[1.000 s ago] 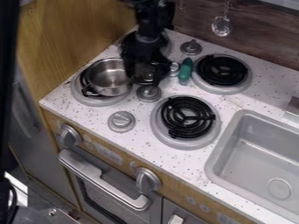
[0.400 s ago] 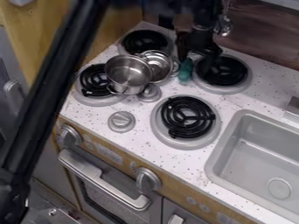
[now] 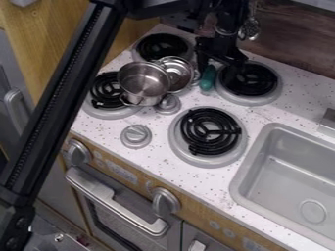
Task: Take the pan from bottom left burner and put it on bottom right burner
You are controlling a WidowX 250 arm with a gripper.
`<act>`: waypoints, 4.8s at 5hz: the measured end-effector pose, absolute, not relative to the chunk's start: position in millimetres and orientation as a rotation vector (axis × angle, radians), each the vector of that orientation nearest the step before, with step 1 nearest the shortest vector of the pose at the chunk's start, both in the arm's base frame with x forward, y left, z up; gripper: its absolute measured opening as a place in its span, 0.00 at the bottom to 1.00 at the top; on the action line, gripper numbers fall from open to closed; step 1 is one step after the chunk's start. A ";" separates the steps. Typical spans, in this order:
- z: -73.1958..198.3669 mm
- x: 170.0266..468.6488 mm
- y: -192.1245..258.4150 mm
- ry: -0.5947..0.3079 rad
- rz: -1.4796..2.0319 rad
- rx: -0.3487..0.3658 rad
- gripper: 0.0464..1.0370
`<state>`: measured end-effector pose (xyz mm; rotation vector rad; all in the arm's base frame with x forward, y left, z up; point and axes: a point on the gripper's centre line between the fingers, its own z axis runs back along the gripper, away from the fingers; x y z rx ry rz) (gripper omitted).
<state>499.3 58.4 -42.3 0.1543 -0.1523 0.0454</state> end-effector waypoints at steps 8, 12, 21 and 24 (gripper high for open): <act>-75.9 440.1 62.7 0.042 0.062 0.150 0.39; -27.2 439.2 70.0 -0.093 0.117 0.131 0.01; -55.7 366.9 113.4 0.111 0.329 0.136 0.96; -62.9 362.0 114.9 0.135 0.324 0.147 0.32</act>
